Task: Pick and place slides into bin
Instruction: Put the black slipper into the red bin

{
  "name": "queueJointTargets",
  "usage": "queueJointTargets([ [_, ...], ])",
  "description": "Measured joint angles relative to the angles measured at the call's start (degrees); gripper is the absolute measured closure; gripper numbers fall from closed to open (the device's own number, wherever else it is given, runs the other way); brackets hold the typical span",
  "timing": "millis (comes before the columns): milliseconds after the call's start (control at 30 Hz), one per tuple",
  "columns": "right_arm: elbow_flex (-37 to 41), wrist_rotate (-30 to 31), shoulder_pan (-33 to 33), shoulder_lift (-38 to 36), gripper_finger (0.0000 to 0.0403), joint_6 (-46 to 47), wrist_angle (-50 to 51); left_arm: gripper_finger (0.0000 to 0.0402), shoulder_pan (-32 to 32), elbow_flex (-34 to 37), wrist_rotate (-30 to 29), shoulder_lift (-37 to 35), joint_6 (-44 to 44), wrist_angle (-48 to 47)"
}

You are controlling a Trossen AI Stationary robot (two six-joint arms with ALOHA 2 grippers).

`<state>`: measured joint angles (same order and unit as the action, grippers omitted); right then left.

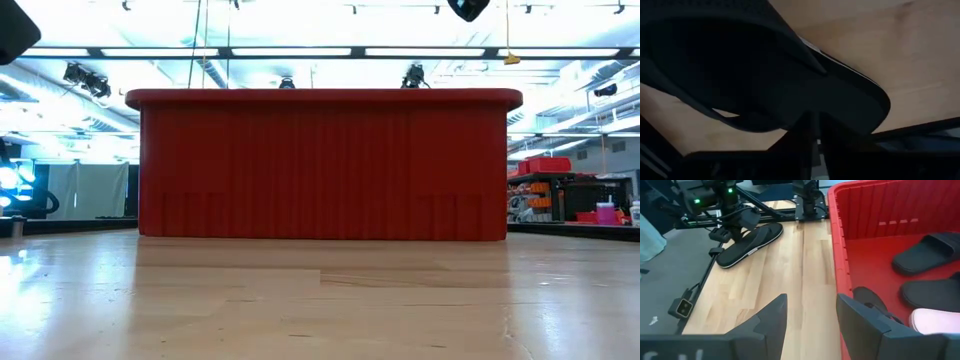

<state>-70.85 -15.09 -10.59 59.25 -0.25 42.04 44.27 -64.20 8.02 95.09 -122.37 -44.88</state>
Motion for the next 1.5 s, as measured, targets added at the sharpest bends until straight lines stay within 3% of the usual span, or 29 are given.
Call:
queueJointTargets([
  [200,0.0,0.0,1.05,0.08,0.0228,-0.27,-0.03,0.0294,-0.2,0.0,-6.5,-0.04,0.07,-1.52],
  [400,0.0,0.02,1.8,0.08,0.0228,-0.35,-0.06,0.0223,-1.44,0.0,-6.88,2.4,-0.35,-8.48],
  [600,-0.02,0.0,1.81,0.08,0.0228,0.13,-0.04,0.0197,-3.09,0.0,-6.88,5.76,-1.77,-8.74],
  [800,-0.02,0.0,1.79,0.08,0.0228,0.32,-0.04,0.024,-4.66,0.0,-6.35,7.96,-1.9,-8.91],
  [1000,-0.02,0.0,1.79,0.08,0.0228,0.43,-0.04,0.0379,-5.13,-2.21,-6.59,8.18,1.18,-6.66],
  [1133,-0.02,0.02,1.79,0.08,0.0227,0.21,-0.04,0.0387,-5.71,-8.87,-7.72,8.2,6.76,-7.36],
  [1267,-0.02,0.02,1.79,0.08,0.0227,0.19,-0.04,0.0394,-6.73,-22.39,-11.14,8.2,19.69,-10.89],
  [1367,-0.02,0.04,1.79,0.08,0.0227,0.17,-0.04,0.0395,-7.72,-35.13,-18.36,8.2,29.54,-19.78],
  [1500,-0.02,0.04,1.79,0.08,0.0227,0.13,-0.05,0.0395,-10.36,-51.82,-32.83,7.94,42.02,-35.93],
])
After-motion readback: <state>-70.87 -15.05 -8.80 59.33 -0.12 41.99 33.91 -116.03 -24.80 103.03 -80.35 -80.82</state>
